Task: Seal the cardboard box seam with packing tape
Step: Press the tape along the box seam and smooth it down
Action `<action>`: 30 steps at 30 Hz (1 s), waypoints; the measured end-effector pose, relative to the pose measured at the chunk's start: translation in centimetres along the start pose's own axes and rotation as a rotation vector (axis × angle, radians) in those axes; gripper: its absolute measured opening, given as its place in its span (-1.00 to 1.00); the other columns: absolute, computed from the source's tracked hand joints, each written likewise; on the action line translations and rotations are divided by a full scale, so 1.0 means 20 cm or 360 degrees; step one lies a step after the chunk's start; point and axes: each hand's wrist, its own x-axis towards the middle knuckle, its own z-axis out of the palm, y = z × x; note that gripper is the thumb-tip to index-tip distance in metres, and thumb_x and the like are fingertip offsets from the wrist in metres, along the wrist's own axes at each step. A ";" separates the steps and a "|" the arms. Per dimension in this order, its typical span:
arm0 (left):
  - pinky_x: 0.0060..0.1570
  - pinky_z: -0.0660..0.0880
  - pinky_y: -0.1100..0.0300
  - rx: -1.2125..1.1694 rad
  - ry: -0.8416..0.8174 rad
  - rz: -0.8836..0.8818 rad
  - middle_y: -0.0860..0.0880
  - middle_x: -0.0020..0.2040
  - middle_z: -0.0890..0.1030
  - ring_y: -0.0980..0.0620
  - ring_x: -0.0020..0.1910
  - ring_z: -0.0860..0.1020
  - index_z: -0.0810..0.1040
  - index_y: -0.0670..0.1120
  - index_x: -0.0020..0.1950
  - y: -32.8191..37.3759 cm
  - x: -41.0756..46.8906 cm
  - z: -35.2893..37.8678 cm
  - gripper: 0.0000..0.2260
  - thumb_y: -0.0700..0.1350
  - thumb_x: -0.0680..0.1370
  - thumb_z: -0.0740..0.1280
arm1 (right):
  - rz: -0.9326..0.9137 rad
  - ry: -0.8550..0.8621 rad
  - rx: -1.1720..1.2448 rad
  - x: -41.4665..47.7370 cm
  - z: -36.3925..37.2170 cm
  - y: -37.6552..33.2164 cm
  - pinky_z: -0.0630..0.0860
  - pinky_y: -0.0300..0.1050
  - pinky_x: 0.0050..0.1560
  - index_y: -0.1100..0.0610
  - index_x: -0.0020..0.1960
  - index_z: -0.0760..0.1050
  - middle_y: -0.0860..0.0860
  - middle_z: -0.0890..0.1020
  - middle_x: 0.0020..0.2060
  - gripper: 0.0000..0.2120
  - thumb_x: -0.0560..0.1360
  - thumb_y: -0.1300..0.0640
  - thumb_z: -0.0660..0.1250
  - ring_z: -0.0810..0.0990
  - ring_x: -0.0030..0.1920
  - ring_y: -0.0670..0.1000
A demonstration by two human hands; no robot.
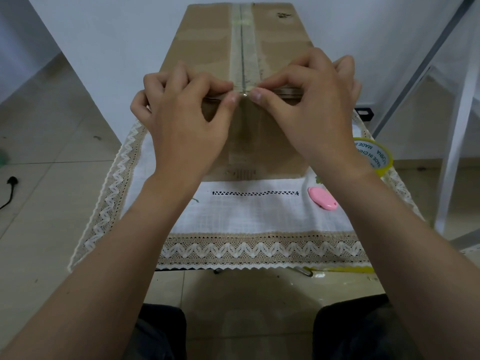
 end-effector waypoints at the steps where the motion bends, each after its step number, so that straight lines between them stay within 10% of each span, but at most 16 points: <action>1: 0.28 0.21 -0.03 0.0013 0.0000 -0.0006 0.24 -0.02 0.47 0.02 0.26 0.42 0.68 0.20 0.02 0.00 0.00 0.00 -0.78 0.26 0.54 0.35 | -0.0003 0.0030 -0.0016 0.00 0.01 0.00 0.27 -0.01 0.18 -0.21 -0.02 0.70 -0.21 0.55 0.03 -0.73 0.48 -0.36 0.41 0.38 0.20 0.04; 13: 0.45 0.22 -0.27 0.0237 0.0132 0.0230 -0.07 0.18 0.60 -0.24 0.30 0.50 0.64 0.07 0.25 -0.09 -0.11 0.10 -0.54 0.29 0.46 0.45 | -0.0394 0.0284 -0.0338 -0.19 0.20 0.14 0.22 0.41 0.49 0.02 0.35 0.58 0.16 0.56 0.30 -0.51 0.55 -0.26 0.42 0.27 0.34 0.12; 30: 0.56 0.05 -0.35 0.0525 0.0019 0.0548 -0.12 0.51 0.41 -0.19 0.57 0.27 0.29 0.05 0.58 -0.24 -0.20 0.11 -0.08 0.36 0.32 0.51 | -0.0565 0.0180 -0.0678 -0.25 0.24 0.23 -0.01 0.46 0.59 -0.03 0.63 0.17 0.05 0.13 0.52 -0.10 0.44 -0.35 0.43 0.15 0.58 0.24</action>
